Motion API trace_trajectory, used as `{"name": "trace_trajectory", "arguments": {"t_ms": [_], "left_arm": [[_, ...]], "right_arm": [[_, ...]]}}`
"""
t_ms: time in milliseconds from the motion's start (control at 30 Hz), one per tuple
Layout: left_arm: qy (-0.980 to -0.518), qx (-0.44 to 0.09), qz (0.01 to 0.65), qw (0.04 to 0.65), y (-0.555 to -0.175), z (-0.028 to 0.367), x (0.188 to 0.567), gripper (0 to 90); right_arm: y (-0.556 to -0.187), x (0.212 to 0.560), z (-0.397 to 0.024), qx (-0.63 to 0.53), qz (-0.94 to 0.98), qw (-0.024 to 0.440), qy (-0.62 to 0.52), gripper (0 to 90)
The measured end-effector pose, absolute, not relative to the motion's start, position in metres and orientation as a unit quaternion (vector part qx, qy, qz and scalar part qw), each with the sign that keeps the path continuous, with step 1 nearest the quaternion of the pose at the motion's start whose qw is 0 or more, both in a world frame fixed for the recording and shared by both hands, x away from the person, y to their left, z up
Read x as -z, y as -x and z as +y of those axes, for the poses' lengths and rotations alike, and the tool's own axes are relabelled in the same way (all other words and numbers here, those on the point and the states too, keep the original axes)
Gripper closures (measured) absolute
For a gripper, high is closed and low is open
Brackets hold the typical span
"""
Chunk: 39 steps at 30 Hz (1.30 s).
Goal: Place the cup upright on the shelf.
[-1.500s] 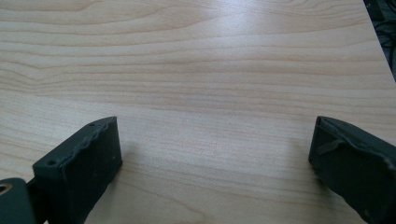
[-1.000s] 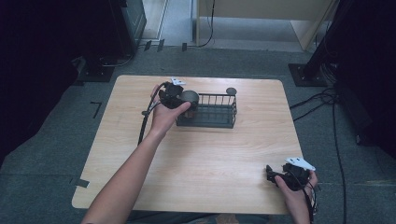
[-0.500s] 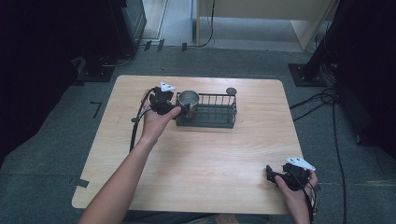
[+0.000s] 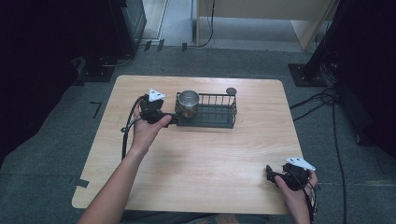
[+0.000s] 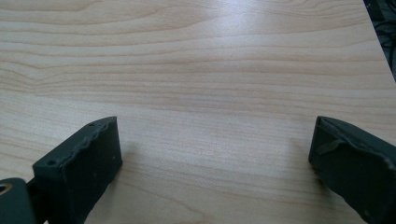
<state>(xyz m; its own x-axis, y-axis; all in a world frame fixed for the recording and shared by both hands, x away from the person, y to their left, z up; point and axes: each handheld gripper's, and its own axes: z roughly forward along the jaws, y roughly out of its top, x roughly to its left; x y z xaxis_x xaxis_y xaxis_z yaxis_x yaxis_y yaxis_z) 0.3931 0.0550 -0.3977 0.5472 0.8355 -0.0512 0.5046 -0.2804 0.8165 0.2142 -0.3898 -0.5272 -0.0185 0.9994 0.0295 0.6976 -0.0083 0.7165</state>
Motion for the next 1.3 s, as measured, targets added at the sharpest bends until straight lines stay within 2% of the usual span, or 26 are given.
{"name": "trace_trajectory", "arguments": {"t_ms": [900,1300], "left_arm": [[-0.757,-0.211,0.472,0.399,-0.348,0.113,0.435,0.0],[-0.744,-0.211,0.501,0.389,-0.325,0.147,0.462,0.0]], "right_arm": [[-0.214,0.527,-0.390,-0.287,0.654,0.263,-0.649,1.7],[-0.214,0.527,-0.390,-0.287,0.654,0.263,-0.649,1.7]]}}
